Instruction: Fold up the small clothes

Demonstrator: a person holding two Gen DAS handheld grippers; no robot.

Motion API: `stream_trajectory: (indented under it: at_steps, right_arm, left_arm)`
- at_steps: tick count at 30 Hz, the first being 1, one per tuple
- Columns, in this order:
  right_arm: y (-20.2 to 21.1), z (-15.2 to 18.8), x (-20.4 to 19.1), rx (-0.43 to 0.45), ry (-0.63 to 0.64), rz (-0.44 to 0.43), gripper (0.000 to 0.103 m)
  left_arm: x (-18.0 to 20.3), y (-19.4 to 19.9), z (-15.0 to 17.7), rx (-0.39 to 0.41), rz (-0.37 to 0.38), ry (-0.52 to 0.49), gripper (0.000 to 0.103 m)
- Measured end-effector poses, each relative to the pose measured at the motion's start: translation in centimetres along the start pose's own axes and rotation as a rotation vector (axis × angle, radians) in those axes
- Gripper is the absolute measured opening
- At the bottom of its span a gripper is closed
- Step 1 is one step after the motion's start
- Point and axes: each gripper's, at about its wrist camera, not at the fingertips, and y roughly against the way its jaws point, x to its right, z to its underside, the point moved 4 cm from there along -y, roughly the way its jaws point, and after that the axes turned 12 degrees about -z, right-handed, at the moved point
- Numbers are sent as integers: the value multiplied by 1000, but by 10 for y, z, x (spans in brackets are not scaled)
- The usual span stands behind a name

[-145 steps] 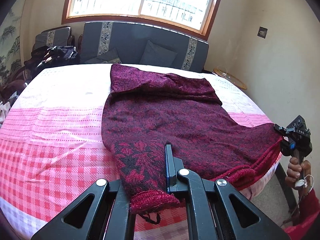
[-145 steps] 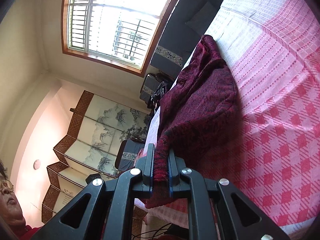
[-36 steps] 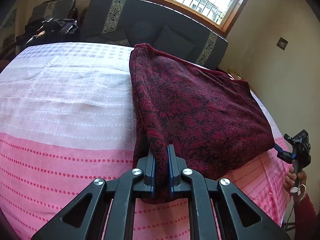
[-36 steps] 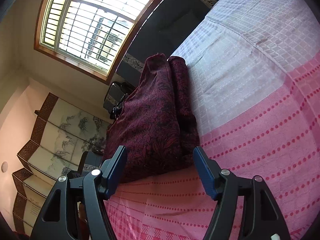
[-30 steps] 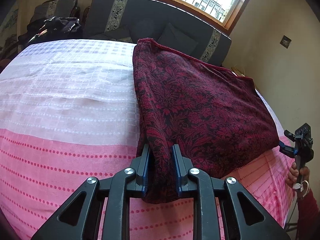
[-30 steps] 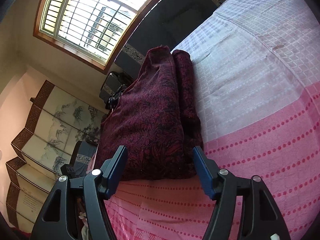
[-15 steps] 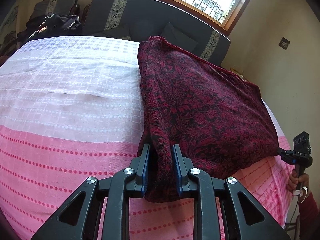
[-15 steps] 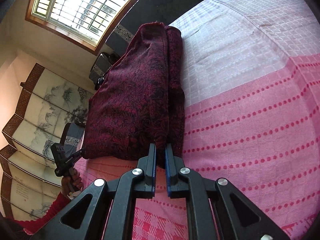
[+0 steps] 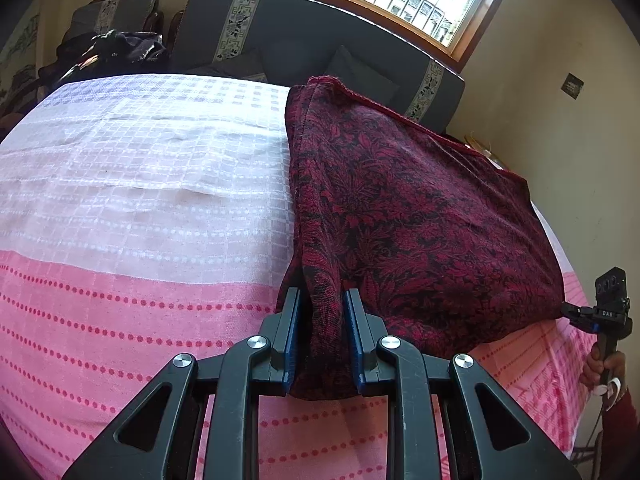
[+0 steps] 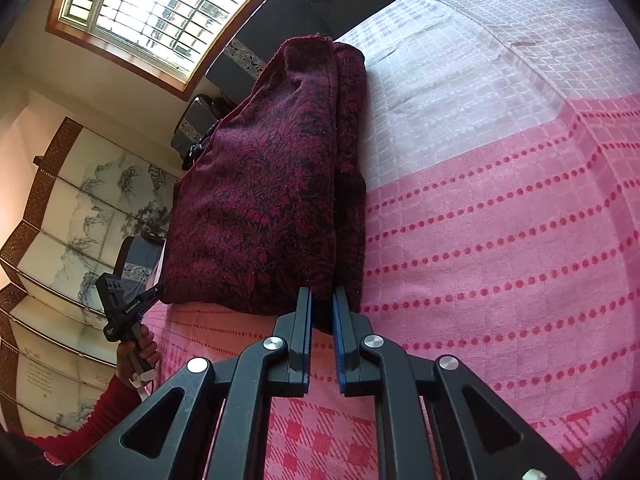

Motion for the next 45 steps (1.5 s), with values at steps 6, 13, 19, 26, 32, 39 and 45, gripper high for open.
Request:
stream_trajectory:
  at_steps: [6, 13, 19, 26, 32, 39, 45]
  right_arm:
    - [12, -31, -46, 114, 168, 97, 23]
    - [-47, -53, -74, 21, 338, 197, 23]
    - [-75, -40, -45, -39, 354, 305, 21]
    - [-67, -36, -97, 23, 439, 218, 23]
    - [-146, 6, -158, -133, 579, 102, 14]
    - [-175, 32, -135, -213, 522, 129, 13]
    - [-172, 27, -134, -243, 488, 86, 14]
  left_arm:
    - [9, 31, -8, 88, -41, -3, 24]
    - [53, 35, -23, 141, -17, -105, 24]
    - [40, -13, -7, 32, -40, -97, 24]
    - [59, 31, -16, 140, 61, -8, 24]
    - [150, 21, 3, 92, 180, -192, 24]
    - [157, -17, 32, -66, 196, -174, 22]
    - [156, -15, 25, -75, 205, -166, 22]
